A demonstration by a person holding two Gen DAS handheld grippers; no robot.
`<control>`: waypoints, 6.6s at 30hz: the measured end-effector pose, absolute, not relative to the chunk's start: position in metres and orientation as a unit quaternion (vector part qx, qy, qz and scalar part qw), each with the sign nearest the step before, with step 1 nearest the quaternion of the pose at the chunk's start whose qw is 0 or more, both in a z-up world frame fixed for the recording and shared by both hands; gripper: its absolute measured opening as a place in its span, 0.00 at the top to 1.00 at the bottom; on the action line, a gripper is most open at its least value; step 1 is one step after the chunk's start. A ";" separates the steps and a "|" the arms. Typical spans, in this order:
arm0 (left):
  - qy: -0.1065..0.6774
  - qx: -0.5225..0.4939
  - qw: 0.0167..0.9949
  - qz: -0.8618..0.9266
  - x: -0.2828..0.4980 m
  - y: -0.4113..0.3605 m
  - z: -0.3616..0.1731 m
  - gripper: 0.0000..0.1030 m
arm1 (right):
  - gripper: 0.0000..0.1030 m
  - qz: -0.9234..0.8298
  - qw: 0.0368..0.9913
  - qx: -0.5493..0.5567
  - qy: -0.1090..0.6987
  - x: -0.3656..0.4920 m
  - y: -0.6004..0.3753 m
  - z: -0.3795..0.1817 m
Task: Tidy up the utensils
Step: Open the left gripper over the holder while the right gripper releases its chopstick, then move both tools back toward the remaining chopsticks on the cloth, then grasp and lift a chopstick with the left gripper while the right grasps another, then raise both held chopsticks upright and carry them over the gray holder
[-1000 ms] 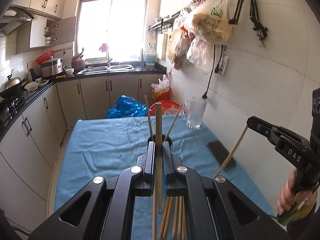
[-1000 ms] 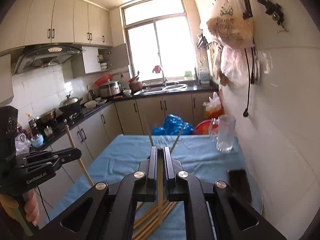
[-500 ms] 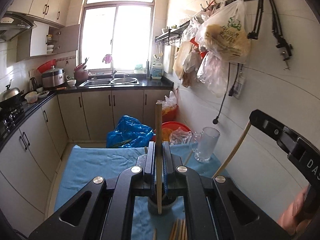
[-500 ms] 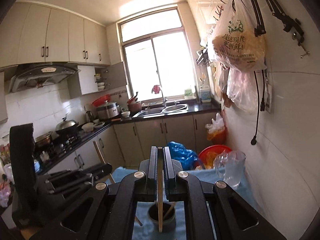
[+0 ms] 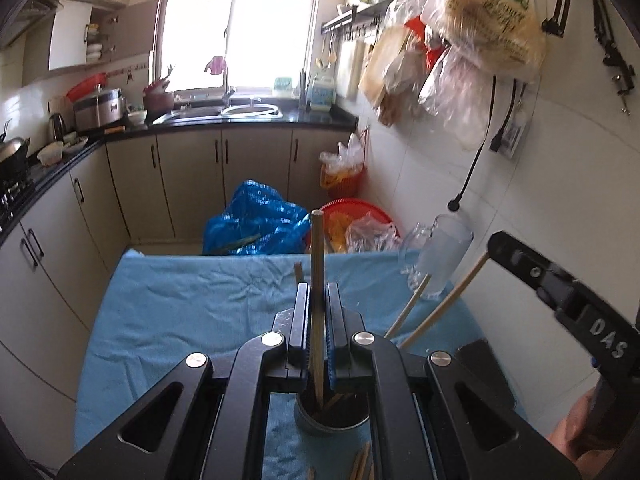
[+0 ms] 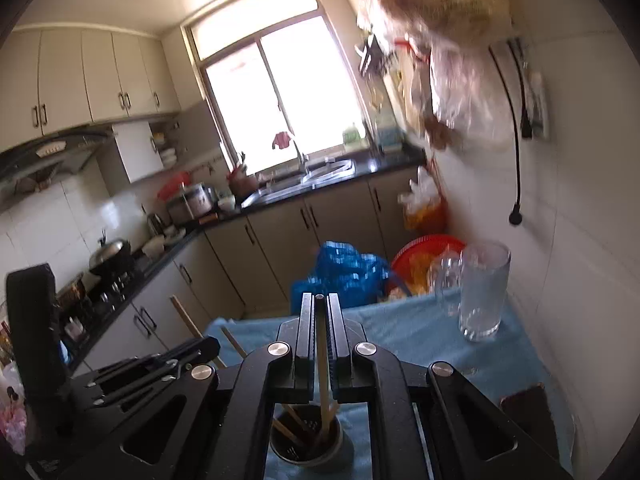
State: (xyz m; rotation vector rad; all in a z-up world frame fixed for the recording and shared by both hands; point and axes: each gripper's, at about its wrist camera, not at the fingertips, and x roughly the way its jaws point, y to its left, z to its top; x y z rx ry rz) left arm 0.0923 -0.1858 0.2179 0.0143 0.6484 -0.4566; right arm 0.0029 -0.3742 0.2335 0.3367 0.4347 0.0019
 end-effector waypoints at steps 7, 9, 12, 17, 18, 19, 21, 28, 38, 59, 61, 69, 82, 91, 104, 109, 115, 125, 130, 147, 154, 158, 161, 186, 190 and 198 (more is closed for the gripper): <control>0.307 0.014 0.928 -0.209 0.076 -0.179 0.218 0.70 | 0.67 0.001 0.954 0.171 0.245 0.013 -0.378 0.208; 0.305 0.014 0.929 -0.208 0.069 -0.176 0.222 0.68 | 0.53 -0.001 0.956 0.168 0.242 0.010 -0.377 0.209; 0.300 0.010 0.931 -0.206 0.055 -0.167 0.229 0.63 | 0.51 -0.007 0.959 0.154 0.237 0.001 -0.377 0.215; 0.281 0.006 0.940 -0.195 0.019 -0.147 0.242 0.54 | 0.44 -0.012 0.963 0.141 0.230 -0.029 -0.378 0.228; 0.276 0.007 0.942 -0.190 0.009 -0.141 0.244 0.52 | 0.44 -0.013 0.963 0.139 0.230 -0.035 -0.379 0.229; 0.272 0.007 0.944 -0.186 0.002 -0.136 0.245 0.50 | 0.42 -0.013 0.964 0.136 0.230 -0.043 -0.379 0.231; 0.266 0.009 0.947 -0.178 -0.014 -0.127 0.246 0.45 | 0.40 -0.015 0.963 0.131 0.233 -0.060 -0.380 0.231; 0.252 0.027 0.958 -0.135 -0.085 -0.087 0.233 0.32 | 0.34 -0.025 0.959 0.089 0.269 -0.124 -0.383 0.218; 0.251 0.072 0.962 -0.080 -0.166 -0.054 0.177 0.27 | 0.28 -0.063 0.941 0.031 0.330 -0.211 -0.394 0.175; 0.332 0.113 0.930 -0.106 -0.144 -0.077 0.105 0.27 | 0.28 0.006 0.900 0.070 0.430 -0.192 -0.339 0.061; 0.356 0.108 0.920 -0.121 -0.131 -0.079 0.093 0.27 | 0.28 0.010 0.897 0.074 0.436 -0.186 -0.337 0.052; 0.426 0.104 0.878 -0.193 -0.076 -0.114 0.051 0.38 | 0.48 0.044 0.893 0.088 0.438 -0.166 -0.321 0.033; 0.498 0.116 0.840 -0.184 -0.004 -0.158 0.013 0.75 | 0.66 0.030 0.881 0.073 0.466 -0.117 -0.306 0.011; 0.488 0.115 0.842 -0.197 -0.007 -0.146 0.013 0.79 | 0.82 -0.002 0.865 0.035 0.501 -0.104 -0.301 0.011; 0.512 0.104 0.828 -0.202 0.029 -0.158 0.010 0.73 | 0.82 -0.043 0.841 0.051 0.537 -0.047 -0.340 0.011; 0.492 0.116 0.838 -0.206 0.022 -0.161 0.009 0.92 | 0.91 -0.054 0.852 0.047 0.519 -0.040 -0.333 0.010; 0.463 0.072 0.858 -0.212 0.010 -0.140 0.038 0.94 | 0.93 -0.036 0.873 0.112 0.473 -0.053 -0.351 0.030; 0.371 0.013 0.900 -0.226 -0.048 -0.098 0.124 0.94 | 0.93 -0.011 0.926 0.138 0.351 -0.118 -0.365 0.111; 0.336 0.002 0.915 -0.225 -0.079 -0.085 0.147 0.94 | 0.93 -0.011 0.940 0.128 0.318 -0.148 -0.360 0.132; 0.261 0.013 0.942 -0.213 -0.157 -0.074 0.180 0.94 | 0.93 -0.009 0.957 0.114 0.267 -0.221 -0.367 0.160; 0.247 -0.003 0.943 -0.222 -0.151 -0.072 0.200 0.94 | 0.93 -0.007 0.961 0.111 0.255 -0.217 -0.368 0.174; 0.236 -0.010 0.946 -0.224 -0.136 -0.075 0.218 0.94 | 0.93 -0.006 0.963 0.109 0.247 -0.206 -0.370 0.185; 0.220 -0.010 0.951 -0.218 -0.120 -0.078 0.233 0.94 | 0.93 -0.003 0.966 0.106 0.237 -0.192 -0.371 0.198; 0.232 -0.014 0.950 -0.208 0.085 -0.193 0.266 0.94 | 0.93 0.008 0.964 0.187 0.188 -0.006 -0.395 0.232; 0.265 0.002 0.943 -0.201 0.101 -0.199 0.234 0.94 | 0.93 0.016 0.953 0.194 0.231 0.016 -0.395 0.195; 0.284 -0.020 0.942 -0.179 0.101 -0.180 0.223 0.69 | 0.71 0.029 0.947 0.192 0.255 0.019 -0.395 0.171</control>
